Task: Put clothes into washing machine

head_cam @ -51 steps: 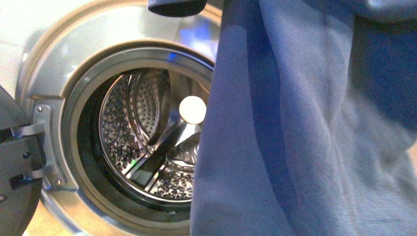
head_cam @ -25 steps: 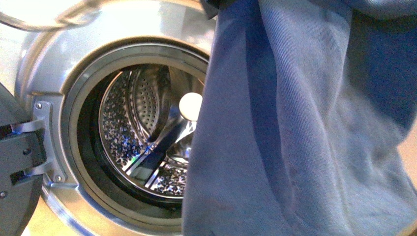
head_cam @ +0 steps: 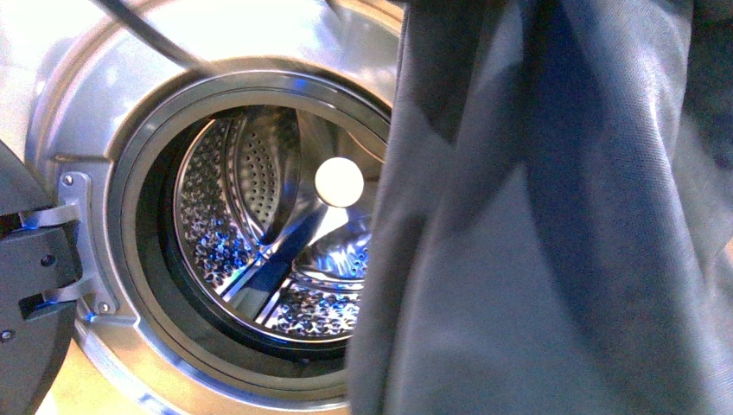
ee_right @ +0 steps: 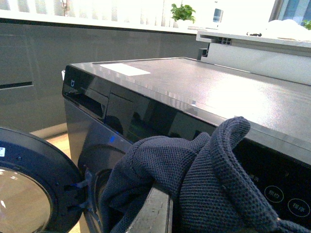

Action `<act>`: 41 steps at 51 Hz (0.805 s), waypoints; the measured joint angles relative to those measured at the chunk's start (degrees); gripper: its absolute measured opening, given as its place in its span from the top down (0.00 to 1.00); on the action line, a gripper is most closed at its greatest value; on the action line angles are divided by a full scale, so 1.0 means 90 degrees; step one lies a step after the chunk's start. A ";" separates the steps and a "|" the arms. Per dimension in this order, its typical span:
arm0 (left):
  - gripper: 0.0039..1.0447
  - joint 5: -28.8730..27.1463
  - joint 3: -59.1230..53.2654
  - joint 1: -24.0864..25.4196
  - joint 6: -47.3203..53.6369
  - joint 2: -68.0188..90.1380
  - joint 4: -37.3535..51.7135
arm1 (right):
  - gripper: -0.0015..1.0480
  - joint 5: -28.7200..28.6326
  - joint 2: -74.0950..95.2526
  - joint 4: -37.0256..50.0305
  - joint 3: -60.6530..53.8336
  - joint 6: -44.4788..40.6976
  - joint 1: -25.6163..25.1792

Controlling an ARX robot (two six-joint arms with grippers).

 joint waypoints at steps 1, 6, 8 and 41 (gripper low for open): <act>0.06 -0.0063 0.0007 -0.0010 -0.0015 0.0029 0.0029 | 0.96 0.0000 0.0000 0.0000 0.0000 0.0000 0.0000; 0.06 -0.0520 0.0073 -0.0073 -0.0170 0.0221 0.0289 | 0.96 0.0005 0.0000 0.0000 0.0000 0.0000 -0.0007; 0.06 -0.0680 0.0090 -0.0097 -0.0240 0.0279 0.0393 | 0.96 0.0010 0.0000 0.0000 0.0000 0.0000 -0.0007; 0.06 -0.1724 -0.0413 -0.0695 -0.0661 0.1005 0.1523 | 0.96 0.0022 0.0000 0.0000 -0.0002 0.0002 -0.0007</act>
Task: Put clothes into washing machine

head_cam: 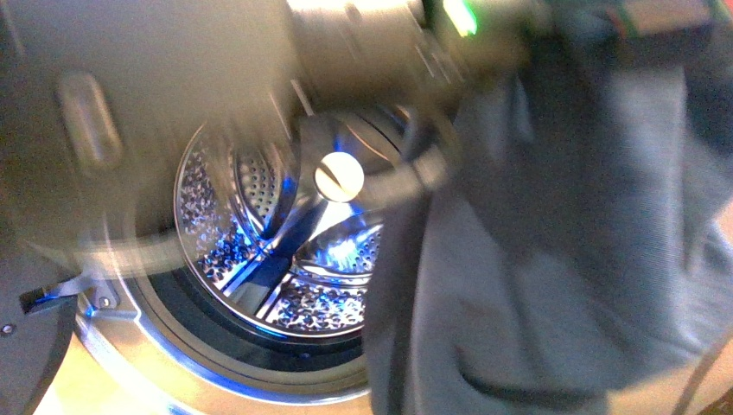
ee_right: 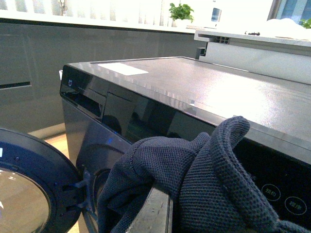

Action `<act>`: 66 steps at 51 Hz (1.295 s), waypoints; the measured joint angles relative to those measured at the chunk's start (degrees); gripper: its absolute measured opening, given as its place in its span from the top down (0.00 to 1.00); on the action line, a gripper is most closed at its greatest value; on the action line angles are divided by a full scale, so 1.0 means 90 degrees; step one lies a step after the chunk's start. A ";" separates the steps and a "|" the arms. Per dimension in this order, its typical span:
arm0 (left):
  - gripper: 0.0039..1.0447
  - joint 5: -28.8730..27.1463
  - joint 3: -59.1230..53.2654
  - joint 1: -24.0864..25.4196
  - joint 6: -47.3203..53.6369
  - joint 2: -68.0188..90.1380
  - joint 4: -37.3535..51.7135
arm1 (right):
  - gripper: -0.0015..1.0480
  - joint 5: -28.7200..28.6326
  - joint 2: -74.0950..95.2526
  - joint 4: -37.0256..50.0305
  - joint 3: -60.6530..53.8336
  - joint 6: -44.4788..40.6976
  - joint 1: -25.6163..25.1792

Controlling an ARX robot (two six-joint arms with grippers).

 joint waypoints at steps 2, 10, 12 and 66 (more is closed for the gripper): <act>0.06 -0.0058 -0.0019 -0.0007 0.0000 0.0029 0.0017 | 0.96 0.0000 0.0000 0.0000 0.0000 0.0000 0.0000; 0.06 -0.0250 -0.0029 -0.0005 0.0005 0.0107 0.0078 | 0.96 0.0000 0.0000 0.0000 -0.0012 0.0000 0.0000; 0.06 -0.0287 -0.0029 -0.0005 0.0002 0.0114 0.0078 | 0.96 0.0000 0.0000 0.0000 -0.0012 0.0000 0.0000; 0.95 -0.0525 0.0005 0.0121 0.0134 0.0211 -0.0061 | 0.07 -0.0034 -0.0012 0.0000 -0.0012 0.0007 0.0002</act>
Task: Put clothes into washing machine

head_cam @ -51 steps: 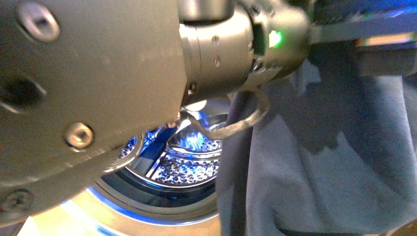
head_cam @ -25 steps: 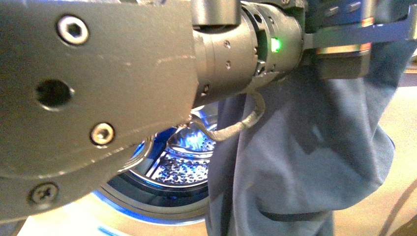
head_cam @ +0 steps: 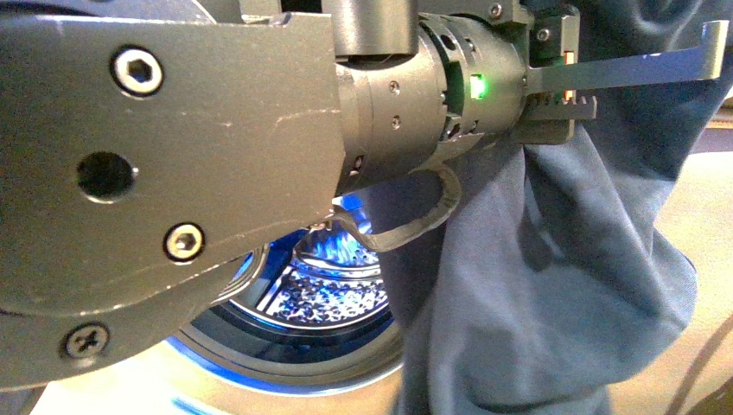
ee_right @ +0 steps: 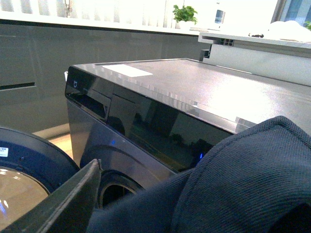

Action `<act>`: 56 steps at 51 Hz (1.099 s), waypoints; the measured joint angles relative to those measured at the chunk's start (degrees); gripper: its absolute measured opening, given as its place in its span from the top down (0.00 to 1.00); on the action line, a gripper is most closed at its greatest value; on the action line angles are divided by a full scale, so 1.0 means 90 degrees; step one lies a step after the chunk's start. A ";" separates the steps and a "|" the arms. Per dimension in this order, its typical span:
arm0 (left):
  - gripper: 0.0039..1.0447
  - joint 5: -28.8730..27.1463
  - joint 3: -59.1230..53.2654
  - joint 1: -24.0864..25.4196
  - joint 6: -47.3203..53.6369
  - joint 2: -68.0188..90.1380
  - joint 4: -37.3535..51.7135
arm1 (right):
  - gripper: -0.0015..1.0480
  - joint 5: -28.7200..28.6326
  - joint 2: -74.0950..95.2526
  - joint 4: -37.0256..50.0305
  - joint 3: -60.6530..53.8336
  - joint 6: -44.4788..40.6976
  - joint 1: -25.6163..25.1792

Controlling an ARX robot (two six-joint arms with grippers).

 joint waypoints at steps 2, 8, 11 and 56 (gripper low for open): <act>0.95 0.0049 -0.0027 0.0017 0.0022 -0.0002 0.0000 | 0.06 0.0002 0.0000 0.0000 0.0000 0.0015 0.0000; 0.95 0.0449 -0.0248 0.0146 0.0170 -0.0053 -0.0131 | 0.08 0.0002 0.0000 0.0000 0.0000 0.0022 0.0000; 0.95 0.0801 -0.0398 0.0209 0.0253 -0.0124 -0.0197 | 0.07 0.0007 0.0000 0.0000 0.0000 0.0036 -0.0002; 0.95 0.5289 -0.1797 0.1773 0.0078 -0.2193 -0.1037 | 0.07 -0.0002 -0.0063 0.0029 0.0000 0.0012 0.0000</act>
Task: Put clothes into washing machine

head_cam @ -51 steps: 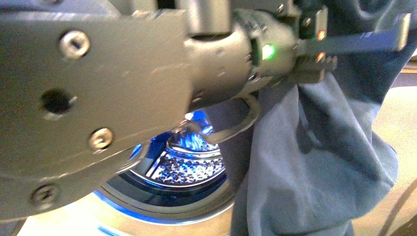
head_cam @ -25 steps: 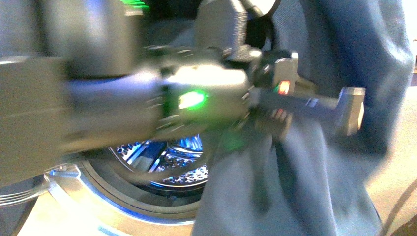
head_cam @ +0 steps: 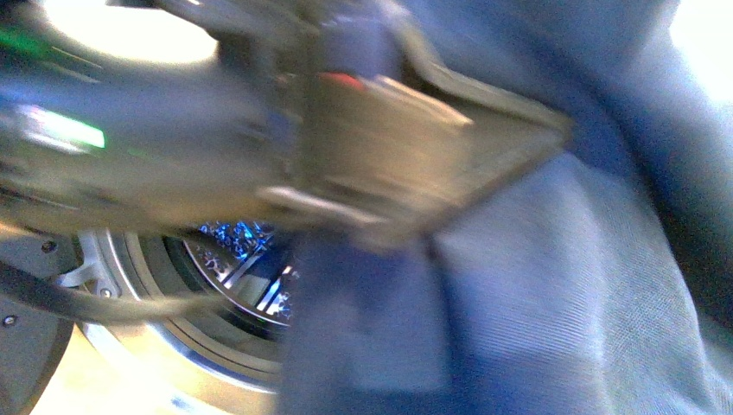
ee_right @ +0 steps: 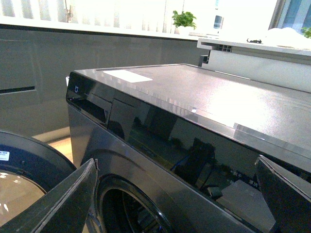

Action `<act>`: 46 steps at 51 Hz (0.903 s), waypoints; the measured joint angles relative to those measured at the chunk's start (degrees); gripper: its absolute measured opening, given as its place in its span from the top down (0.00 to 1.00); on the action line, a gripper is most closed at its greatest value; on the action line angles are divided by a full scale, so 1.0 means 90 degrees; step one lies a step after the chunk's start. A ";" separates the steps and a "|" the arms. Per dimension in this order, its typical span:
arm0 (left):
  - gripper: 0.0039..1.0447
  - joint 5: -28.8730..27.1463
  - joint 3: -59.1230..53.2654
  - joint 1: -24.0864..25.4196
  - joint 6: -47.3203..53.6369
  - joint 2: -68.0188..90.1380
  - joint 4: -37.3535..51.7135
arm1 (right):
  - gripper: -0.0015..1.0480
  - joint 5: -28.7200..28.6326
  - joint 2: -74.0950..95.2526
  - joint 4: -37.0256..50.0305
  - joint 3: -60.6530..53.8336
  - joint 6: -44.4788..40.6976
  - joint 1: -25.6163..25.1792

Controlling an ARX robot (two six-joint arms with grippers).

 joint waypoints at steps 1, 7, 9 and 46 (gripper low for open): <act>0.95 0.0002 0.0022 0.0058 0.0049 -0.0049 -0.0175 | 0.07 0.0000 0.0000 0.0000 0.0000 0.0000 0.0000; 0.95 -0.0085 0.0313 0.0325 0.0765 -0.0177 -0.1401 | 0.07 -0.0002 0.0000 0.0000 0.0000 0.0000 0.0000; 0.95 -0.0206 0.0427 0.0389 0.1037 -0.0177 -0.1770 | 0.07 -0.0002 0.0000 0.0000 0.0000 0.0000 0.0000; 0.95 -0.4556 0.1042 0.0998 0.1112 0.2545 0.1370 | 0.07 0.0002 -0.0002 0.0002 0.0000 -0.0002 0.0000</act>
